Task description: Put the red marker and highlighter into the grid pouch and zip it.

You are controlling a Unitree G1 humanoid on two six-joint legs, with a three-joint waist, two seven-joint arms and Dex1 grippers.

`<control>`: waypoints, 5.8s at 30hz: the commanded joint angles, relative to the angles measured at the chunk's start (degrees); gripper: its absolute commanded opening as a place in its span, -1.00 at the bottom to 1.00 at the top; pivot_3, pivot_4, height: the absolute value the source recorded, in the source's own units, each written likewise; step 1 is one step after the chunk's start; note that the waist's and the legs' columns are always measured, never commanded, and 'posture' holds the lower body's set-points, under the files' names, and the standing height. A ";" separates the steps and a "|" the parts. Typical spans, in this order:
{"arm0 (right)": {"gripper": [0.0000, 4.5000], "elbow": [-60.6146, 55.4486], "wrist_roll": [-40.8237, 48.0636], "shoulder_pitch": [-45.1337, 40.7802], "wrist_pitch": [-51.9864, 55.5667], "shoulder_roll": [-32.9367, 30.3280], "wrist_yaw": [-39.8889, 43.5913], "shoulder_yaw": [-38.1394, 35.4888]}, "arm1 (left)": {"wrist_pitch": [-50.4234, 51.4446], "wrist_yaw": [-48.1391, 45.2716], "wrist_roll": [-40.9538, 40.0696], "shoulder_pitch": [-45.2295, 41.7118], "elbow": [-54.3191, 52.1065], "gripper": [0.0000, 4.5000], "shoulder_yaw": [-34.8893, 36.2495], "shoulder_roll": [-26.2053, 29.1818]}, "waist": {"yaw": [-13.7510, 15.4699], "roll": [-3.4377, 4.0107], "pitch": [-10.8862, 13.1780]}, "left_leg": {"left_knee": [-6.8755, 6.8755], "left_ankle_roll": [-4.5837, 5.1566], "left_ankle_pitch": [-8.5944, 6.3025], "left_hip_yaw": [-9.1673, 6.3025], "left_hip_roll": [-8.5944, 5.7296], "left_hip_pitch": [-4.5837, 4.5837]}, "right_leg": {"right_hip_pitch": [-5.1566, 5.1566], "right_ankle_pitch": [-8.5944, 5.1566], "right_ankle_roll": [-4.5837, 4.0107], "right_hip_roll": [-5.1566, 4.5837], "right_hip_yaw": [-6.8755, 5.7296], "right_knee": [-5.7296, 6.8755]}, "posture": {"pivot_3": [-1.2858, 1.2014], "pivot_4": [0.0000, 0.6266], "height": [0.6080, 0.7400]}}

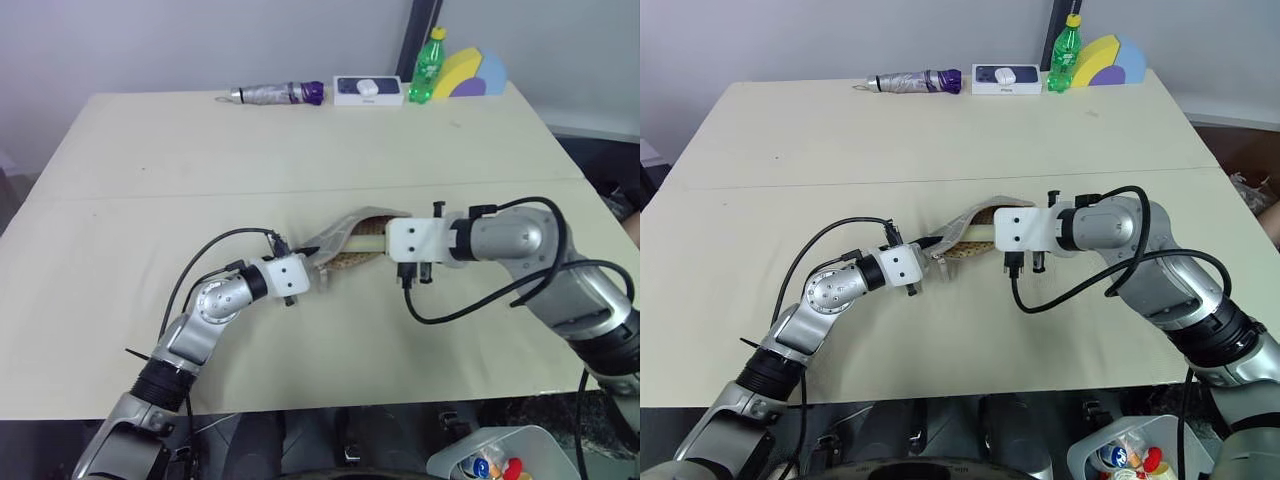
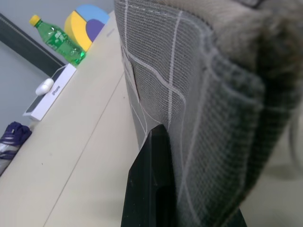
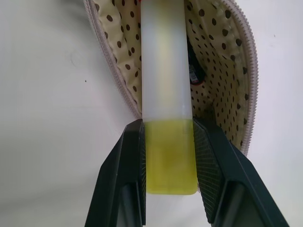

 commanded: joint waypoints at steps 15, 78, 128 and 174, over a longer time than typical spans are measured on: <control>0.86 -3.22 9.84 1.11 5.91 -0.07 1.40 -17.35 | 5.20 -1.45 -8.77 0.71 -4.58 -1.00 1.94 -3.73 | 0.05 0.01 0.00 | 0.01 0.01 0.00 -0.01 -0.02 -0.02 | 0.01 0.00 0.00 -0.03 -0.02 0.02 | 0.03 -0.52 1.00; -0.43 -11.40 35.72 3.97 23.90 9.62 -16.78 -23.82 | 33.07 5.53 -27.34 -9.44 -4.58 -1.00 10.64 -19.75 | 0.07 -0.02 0.02 | 0.00 0.01 -0.01 -0.04 -0.04 -0.05 | 0.02 0.01 0.02 0.05 -0.01 -0.02 | 0.03 -0.52 1.00; -0.99 6.83 31.12 -2.93 17.24 2.69 -28.03 -25.76 | 30.42 -4.37 -26.70 -4.85 -6.41 -1.00 6.05 -6.72 | -0.15 -0.02 0.02 | -0.11 0.00 0.00 0.03 -0.03 -0.11 | -0.15 0.01 0.03 0.08 0.10 -0.06 | 0.03 -0.52 1.00; 0.07 -11.59 40.68 2.90 30.02 16.99 -27.35 -16.58 | 28.49 -4.36 -23.72 -5.13 -5.77 -1.00 4.06 -9.76 | -0.06 -0.03 0.02 | -0.07 0.00 0.00 0.02 -0.02 -0.17 | -0.18 0.01 0.03 0.05 0.09 -0.05 | 0.03 -0.52 1.00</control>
